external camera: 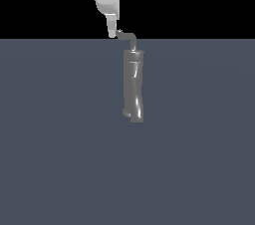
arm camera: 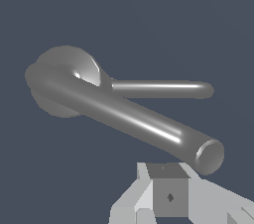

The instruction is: Turn on the faucet by rotating a designated handle.

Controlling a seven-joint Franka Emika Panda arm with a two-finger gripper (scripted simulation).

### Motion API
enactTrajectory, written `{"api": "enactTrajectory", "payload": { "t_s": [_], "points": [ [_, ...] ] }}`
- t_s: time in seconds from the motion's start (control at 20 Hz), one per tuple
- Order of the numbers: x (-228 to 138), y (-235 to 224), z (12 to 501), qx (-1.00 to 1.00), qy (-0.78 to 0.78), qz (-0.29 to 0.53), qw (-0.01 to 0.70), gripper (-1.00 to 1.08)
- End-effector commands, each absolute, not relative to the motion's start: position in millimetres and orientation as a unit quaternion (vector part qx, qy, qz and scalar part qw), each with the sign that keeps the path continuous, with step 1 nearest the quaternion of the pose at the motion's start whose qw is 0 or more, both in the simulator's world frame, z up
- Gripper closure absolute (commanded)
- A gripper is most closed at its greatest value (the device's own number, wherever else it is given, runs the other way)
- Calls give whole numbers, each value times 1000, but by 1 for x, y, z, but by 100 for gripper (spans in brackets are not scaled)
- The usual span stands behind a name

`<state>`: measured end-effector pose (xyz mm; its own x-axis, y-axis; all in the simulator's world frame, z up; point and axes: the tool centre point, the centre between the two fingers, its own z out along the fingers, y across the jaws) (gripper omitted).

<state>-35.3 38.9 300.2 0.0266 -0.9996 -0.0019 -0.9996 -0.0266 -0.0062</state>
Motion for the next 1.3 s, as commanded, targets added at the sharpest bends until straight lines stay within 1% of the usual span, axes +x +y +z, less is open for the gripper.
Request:
{"api": "enactTrajectory", "payload": {
  "t_s": [0.0, 0.1, 0.15, 0.8, 0.85, 0.9, 1.25],
  "points": [
    [-45, 25, 300, -712, 702, 0, 0, 108],
    [-48, 22, 300, -712, 702, 0, 0, 108],
    [-44, 31, 300, -716, 698, -1, 2, 108],
    [-50, -56, 300, -712, 702, 0, 0, 108],
    [-50, -56, 300, -712, 702, 0, 0, 108],
    [-48, -26, 300, -727, 686, 1, 1, 108],
    [-31, -54, 300, -722, 691, 1, 1, 108]
  ]
}}
